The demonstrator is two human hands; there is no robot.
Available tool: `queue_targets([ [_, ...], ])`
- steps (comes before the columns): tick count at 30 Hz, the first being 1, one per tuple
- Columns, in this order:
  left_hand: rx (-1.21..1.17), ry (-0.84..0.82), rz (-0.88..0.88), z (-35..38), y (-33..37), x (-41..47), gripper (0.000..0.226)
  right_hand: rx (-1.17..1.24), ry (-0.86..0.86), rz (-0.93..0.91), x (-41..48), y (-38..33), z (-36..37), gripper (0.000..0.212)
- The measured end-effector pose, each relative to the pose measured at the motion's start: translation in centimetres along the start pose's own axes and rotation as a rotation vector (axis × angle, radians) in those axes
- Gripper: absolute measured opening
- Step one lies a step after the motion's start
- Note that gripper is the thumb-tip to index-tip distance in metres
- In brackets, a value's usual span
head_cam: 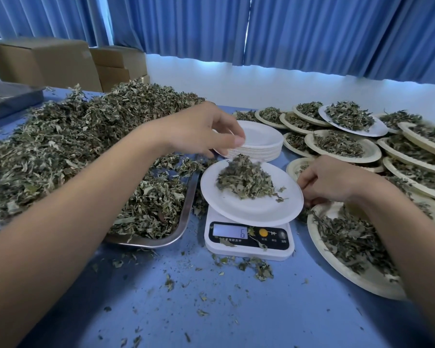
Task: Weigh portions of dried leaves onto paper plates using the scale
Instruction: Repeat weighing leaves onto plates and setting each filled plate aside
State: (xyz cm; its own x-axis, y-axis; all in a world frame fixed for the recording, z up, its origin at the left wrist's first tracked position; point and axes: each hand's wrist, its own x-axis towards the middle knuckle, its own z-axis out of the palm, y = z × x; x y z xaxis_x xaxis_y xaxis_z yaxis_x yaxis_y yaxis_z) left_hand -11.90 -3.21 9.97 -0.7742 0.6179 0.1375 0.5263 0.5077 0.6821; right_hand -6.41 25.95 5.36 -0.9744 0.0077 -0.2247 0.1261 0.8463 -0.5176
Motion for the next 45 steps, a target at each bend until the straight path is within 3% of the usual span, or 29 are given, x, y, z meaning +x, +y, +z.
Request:
queue_targets([
  [2,0.214,0.111,-0.016,-0.7,-0.6,0.2,0.019,-0.003,0.003,0.001,0.0,0.0,0.0,0.026],
  [4,0.447,0.112,-0.077,-1.7,-1.3,0.2,0.024,0.001,0.007,0.002,0.1,0.0,0.0,0.026],
  [8,0.712,-0.269,-0.370,-2.4,-2.7,-0.6,0.032,0.006,0.009,0.004,0.1,0.0,0.0,0.027],
  [11,0.620,-0.400,-0.467,-1.3,-3.1,-0.5,0.024,0.007,0.009,0.003,0.2,-0.1,0.1,0.029],
  [14,0.584,-0.387,-0.472,-0.6,-2.9,-0.1,0.004,0.008,0.013,0.007,0.1,-0.1,0.1,0.029],
  [18,0.492,-0.381,-0.488,-0.9,-3.1,-0.2,0.008,0.001,0.019,0.009,-0.1,-0.2,0.1,0.027],
  [24,0.411,-0.137,-0.415,-1.3,-2.8,0.2,0.027,0.016,0.020,0.012,-0.5,-0.7,0.1,0.025],
  [29,0.416,-0.235,-0.443,-0.9,-2.9,0.0,0.021,0.016,0.021,0.017,-0.8,-0.8,0.1,0.025],
  [34,0.420,-0.136,-0.326,-1.0,-2.6,0.3,0.020,0.021,0.031,0.015,-0.8,-0.7,0.2,0.024],
  [40,0.683,-0.181,-0.430,-1.8,-3.4,-0.2,0.016,0.002,0.021,0.025,-0.7,-0.8,0.1,0.024],
  [43,0.664,-0.345,-0.556,-2.0,-3.8,-0.6,0.008,0.006,0.027,0.025,-0.6,-0.7,0.1,0.025],
  [45,0.669,-0.422,-0.587,-1.9,-4.1,-0.7,0.014,0.016,0.023,0.029,-0.6,-0.6,0.1,0.025],
])
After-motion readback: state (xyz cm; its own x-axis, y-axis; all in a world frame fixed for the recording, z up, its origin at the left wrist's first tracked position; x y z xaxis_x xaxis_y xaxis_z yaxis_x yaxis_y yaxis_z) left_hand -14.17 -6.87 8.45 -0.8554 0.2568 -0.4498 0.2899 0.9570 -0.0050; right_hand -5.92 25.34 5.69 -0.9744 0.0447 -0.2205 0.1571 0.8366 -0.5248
